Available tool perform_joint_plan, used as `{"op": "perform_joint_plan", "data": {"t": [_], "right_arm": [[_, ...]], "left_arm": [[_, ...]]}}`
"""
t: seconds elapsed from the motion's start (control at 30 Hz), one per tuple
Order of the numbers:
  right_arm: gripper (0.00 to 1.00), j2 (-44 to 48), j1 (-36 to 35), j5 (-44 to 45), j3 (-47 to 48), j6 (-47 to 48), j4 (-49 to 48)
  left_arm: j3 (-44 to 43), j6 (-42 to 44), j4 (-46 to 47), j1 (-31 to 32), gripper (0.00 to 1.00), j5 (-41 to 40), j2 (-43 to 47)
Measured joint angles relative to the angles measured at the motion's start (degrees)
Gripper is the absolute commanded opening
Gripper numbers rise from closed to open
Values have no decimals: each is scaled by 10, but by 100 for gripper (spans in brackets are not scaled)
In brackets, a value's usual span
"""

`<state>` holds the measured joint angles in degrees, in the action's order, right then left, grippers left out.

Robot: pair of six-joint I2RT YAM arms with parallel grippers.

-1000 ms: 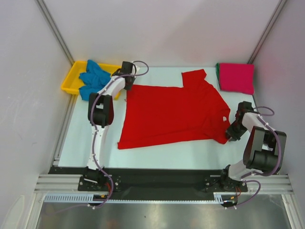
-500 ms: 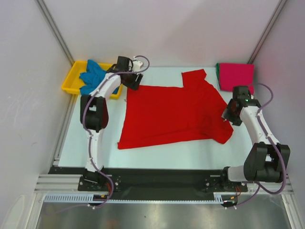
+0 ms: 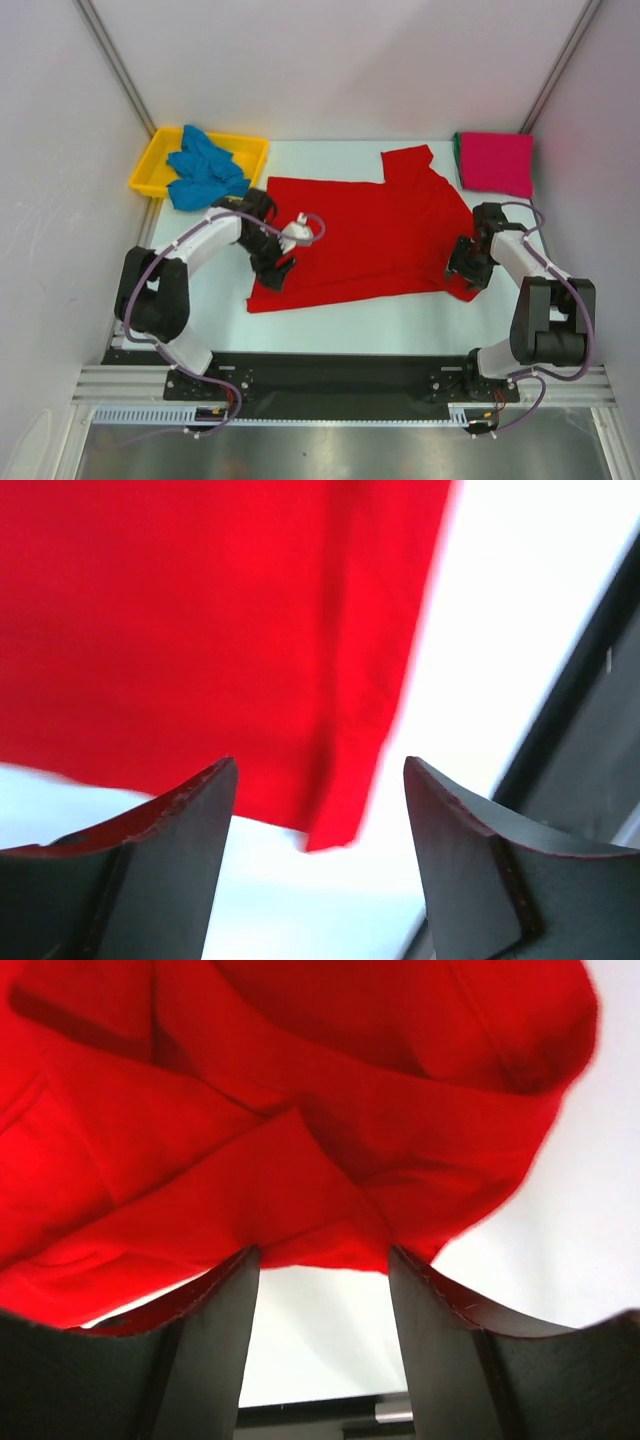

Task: Fold and stack the t-shirts
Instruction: Flatten the tshirt out, then fold the tshirt

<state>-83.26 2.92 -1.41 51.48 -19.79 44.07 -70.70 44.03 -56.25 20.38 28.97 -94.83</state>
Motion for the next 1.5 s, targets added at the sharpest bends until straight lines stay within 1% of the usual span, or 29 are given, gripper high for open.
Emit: {"op": "perform_joint_plan", "data": {"t": [0.1, 0.17, 0.2, 0.23, 0.3, 0.33, 0.4, 0.43, 0.47, 0.53, 0.57, 0.63, 0.67, 0.73, 0.77, 0.8, 0.97, 1.1, 1.2, 1.37, 1.5], "right_arm": [[54, -17, 9, -17, -12, 6, -22], [48, -30, 13, -27, -19, 9, -37], [44, -34, 15, -32, -22, 9, -42], [37, -35, 15, -36, -26, 9, -48], [30, -35, 17, -43, -31, 11, -56], [25, -35, 17, -46, -33, 10, -61], [20, -34, 17, -51, -37, 11, -66], [14, -33, 17, -52, -38, 10, -69], [11, -31, 18, -54, -40, 11, -70], [6, -26, 19, -57, -44, 10, -73], [4, -22, 21, -58, -46, 10, -74], [0, -16, 22, -61, -47, 10, -74], [0, -14, 23, -62, -47, 10, -75], [0, -11, 24, -63, -47, 10, -75], [0, -9, 24, -64, -47, 10, -75], [0, -7, 25, -64, -47, 10, -75], [0, 17, 36, -64, -45, 10, -62], [0, 43, 49, -57, -33, 10, -47], [0, 58, 54, -45, -18, 14, -33], [0, 58, 58, -26, 29, 21, -19], [0, 19, 58, -10, 73, 25, -30]], "left_arm": [[96, 37, -13, 2, 75, -27, 12], [139, 51, -10, 2, 76, -54, 20], [154, 56, -5, 2, 75, -67, 24], [164, 59, 1, 2, 75, -80, 27], [175, 62, 18, 2, 74, -97, 32], [178, 63, 27, 2, 73, -107, 33], [183, 66, 43, -1, 67, -118, 33], [184, 66, 47, -3, 65, -119, 33], [184, 66, 49, -6, 58, -119, 33], [185, 68, 53, -15, 48, -122, 33], [186, 70, 56, -19, 38, -123, 33], [190, 71, 56, -23, 31, -123, 35], [193, 73, 54, -24, 24, -122, 38], [193, 74, 47, -24, 15, -119, 43], [193, 74, 43, -24, 3, -117, 45], [193, 73, 41, -24, 2, -115, 48], [190, 75, 19, -26, 0, -110, 57], [164, 75, -5, -33, 0, -114, 71], [125, 71, -14, -34, 0, -124, 75], [50, 55, 5, -35, 0, -155, 68], [-15, 43, 44, -35, 0, -184, 23]]}}
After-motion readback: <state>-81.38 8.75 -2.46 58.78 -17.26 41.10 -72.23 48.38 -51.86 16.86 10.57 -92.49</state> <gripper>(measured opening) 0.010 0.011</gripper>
